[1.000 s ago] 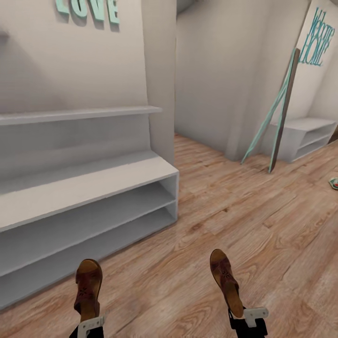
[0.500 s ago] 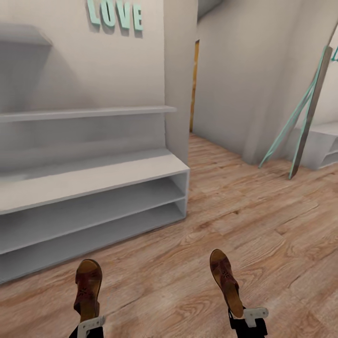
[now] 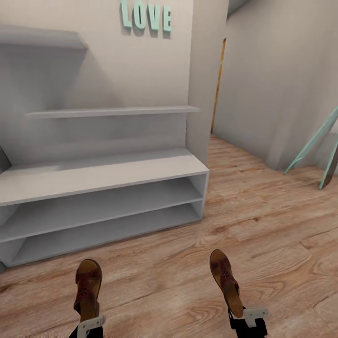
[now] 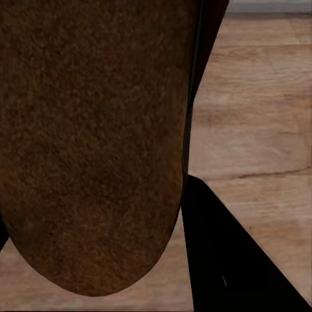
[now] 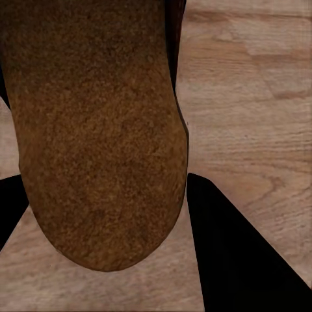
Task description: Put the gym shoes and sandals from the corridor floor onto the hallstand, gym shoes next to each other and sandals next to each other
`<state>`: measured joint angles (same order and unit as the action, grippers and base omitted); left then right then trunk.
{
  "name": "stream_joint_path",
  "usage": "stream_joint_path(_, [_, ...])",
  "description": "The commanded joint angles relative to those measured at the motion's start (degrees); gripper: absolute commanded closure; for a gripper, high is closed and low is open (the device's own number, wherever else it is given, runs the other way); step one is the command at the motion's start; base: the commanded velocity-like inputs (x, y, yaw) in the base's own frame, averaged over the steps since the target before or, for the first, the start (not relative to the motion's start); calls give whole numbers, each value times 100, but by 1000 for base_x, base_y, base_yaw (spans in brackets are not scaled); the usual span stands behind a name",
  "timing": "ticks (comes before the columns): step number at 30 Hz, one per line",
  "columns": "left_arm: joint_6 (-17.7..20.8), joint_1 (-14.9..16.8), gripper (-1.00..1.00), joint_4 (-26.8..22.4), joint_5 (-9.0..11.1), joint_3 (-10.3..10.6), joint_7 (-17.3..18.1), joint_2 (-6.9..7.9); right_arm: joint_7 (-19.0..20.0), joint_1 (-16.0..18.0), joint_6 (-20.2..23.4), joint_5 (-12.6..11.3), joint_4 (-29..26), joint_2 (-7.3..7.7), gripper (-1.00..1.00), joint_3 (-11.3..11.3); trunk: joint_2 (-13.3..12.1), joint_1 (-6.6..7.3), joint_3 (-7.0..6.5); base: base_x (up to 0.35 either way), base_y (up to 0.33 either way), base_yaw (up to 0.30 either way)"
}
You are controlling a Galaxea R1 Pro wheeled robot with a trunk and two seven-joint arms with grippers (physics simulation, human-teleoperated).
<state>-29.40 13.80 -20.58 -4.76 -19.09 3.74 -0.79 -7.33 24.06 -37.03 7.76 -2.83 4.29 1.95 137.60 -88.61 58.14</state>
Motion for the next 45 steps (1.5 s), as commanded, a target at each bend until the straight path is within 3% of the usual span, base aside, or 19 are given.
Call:
stream_joint_path(1, [-14,3,100,1,-69,-51,30,-7,-50,2,-6,41,2,1,100,17,2,1,5,0,0,279])
stream_joint_path(25, [-14,6,100,1,-69,-51,30,-7,-49,2,-6,41,2,-2,100,24,2,1,5,0,0,279])
stream_joint_path(33, [-14,3,100,1,-69,-51,30,-8,-50,2,-6,45,2,-84,100,16,2,1,5,0,0,279])
stream_joint_path(45, [-14,6,100,1,-69,-51,30,-8,-41,2,-8,65,2,-44,100,19,2,1,7,0,0,57])
